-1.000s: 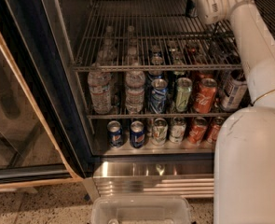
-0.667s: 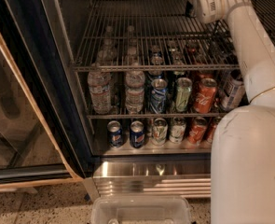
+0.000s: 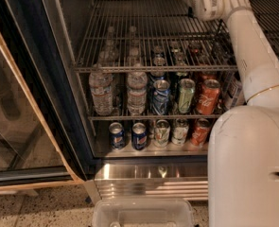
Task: Pick redbull can from top shelf of fridge
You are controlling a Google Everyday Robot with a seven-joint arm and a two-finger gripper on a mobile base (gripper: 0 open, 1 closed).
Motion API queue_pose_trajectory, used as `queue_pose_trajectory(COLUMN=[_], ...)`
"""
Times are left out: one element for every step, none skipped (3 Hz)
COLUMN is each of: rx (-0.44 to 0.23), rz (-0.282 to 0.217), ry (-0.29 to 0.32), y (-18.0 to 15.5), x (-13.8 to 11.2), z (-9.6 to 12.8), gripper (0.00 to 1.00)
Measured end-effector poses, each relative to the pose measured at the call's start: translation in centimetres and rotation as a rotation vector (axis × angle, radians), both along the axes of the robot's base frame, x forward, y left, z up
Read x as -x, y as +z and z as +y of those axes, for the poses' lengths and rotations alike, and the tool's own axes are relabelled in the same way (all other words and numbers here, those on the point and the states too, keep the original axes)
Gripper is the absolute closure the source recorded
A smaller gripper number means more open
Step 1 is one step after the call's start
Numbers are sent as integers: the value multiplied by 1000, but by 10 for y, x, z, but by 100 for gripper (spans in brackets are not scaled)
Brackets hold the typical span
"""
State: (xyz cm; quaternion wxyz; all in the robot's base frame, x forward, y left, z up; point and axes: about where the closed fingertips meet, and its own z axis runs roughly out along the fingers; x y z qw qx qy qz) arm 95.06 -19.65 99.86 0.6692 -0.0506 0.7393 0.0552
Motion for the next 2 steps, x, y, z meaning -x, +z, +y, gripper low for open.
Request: queue_pose_trajectory(rx=[10,17], rz=[18,36], ry=[2,-10], y=[-3,-8], x=[-3,-6], z=[-1,-7], gripper=[0,0])
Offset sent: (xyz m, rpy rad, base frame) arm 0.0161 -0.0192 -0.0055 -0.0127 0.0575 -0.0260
